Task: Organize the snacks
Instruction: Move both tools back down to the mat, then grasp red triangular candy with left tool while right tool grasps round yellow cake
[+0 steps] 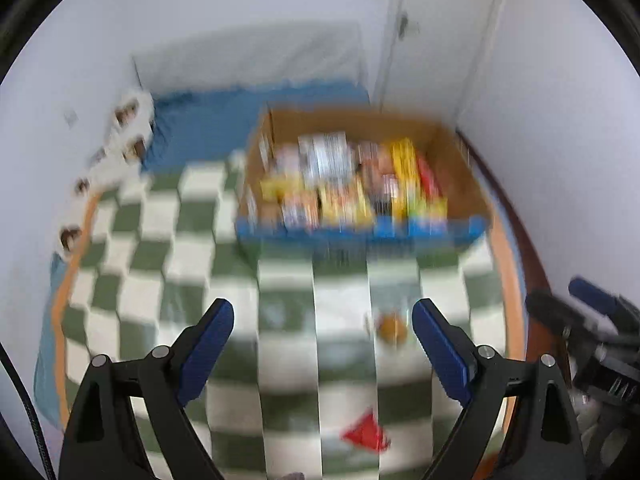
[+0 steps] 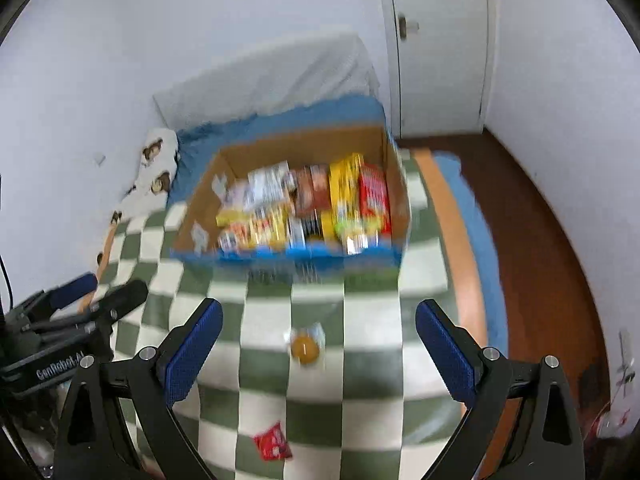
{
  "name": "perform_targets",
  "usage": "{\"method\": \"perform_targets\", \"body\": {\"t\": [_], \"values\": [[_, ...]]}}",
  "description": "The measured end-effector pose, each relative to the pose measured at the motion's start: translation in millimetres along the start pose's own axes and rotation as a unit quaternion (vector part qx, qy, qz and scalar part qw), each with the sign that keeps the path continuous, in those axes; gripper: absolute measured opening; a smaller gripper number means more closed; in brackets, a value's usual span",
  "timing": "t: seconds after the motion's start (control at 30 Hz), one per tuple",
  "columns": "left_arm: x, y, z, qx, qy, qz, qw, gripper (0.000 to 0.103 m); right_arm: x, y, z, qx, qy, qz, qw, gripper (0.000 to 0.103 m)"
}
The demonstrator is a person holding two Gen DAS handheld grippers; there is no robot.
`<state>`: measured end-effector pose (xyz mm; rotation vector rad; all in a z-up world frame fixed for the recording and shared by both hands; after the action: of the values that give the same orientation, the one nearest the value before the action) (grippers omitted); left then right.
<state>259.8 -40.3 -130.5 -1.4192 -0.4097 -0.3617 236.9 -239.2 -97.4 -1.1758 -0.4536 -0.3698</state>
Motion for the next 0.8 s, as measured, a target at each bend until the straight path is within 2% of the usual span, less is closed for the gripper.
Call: {"method": "perform_targets", "body": {"t": [0.13, 0.23, 0.3, 0.33, 0.37, 0.43, 0.5, 0.53, 0.57, 0.63, 0.7, 0.77, 0.8], "values": [[-65, 49, -20, -0.016, 0.038, 0.110, 0.9930, 0.091, -49, 27, -32, 0.000, 0.047, 0.057, 0.997, 0.099], [-111, 82, -42, -0.038, 0.074, 0.191, 0.9781, 0.091, -82, 43, -55, -0.003, 0.081, 0.087, 0.993, 0.099], [-134, 101, -52, -0.078, 0.059, 0.253, 0.9626, 0.091, -99, 50, -66, -0.005, 0.097, 0.099, 0.990, 0.099], [-141, 105, -55, -0.092, 0.049, 0.268, 0.9577, 0.091, -106, 52, -71, -0.006, 0.103, 0.103, 0.989, 0.099], [-149, 117, -59, -0.113, 0.029, 0.296, 0.9481, 0.091, -113, 55, -75, -0.009, 0.108, 0.108, 0.988, 0.099], [-157, 132, -62, -0.136, -0.009, 0.326, 0.9356, 0.091, -122, 58, -80, -0.009, 0.116, 0.116, 0.986, 0.099], [-162, 145, -62, -0.144, -0.040, 0.343, 0.9272, 0.081, -129, 62, -82, -0.010, 0.117, 0.120, 0.986, 0.099], [-166, 153, -62, -0.155, -0.064, 0.359, 0.9183, 0.059, -130, 64, -82, -0.011, 0.118, 0.122, 0.985, 0.099], [-169, 159, -62, -0.154, -0.074, 0.366, 0.9146, 0.041, -133, 66, -84, -0.010, 0.121, 0.123, 0.985, 0.099], [-166, 162, -62, -0.149, -0.079, 0.365, 0.9157, 0.036, -133, 69, -84, -0.009, 0.124, 0.124, 0.984, 0.099], [-163, 161, -62, -0.142, -0.077, 0.355, 0.9210, 0.033, -130, 75, -83, -0.005, 0.124, 0.125, 0.984, 0.099], [-154, 156, -55, -0.117, -0.065, 0.326, 0.9357, 0.033, -123, 82, -80, 0.004, 0.121, 0.126, 0.985, 0.099], [-150, 155, -49, -0.108, -0.065, 0.319, 0.9394, 0.033, -119, 87, -78, 0.009, 0.117, 0.128, 0.985, 0.099]]}}
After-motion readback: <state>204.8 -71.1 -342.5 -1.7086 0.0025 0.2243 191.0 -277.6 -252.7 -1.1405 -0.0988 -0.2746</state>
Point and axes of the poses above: each gripper's, at about its wrist camera, not at the fingertips, and y roughly the way its jaws point, z to its left, x to its top, the point moved 2 cm from there along y, roughly the way its jaws point, and after that the axes turned 12 degrees about x, right-handed, at the moved point
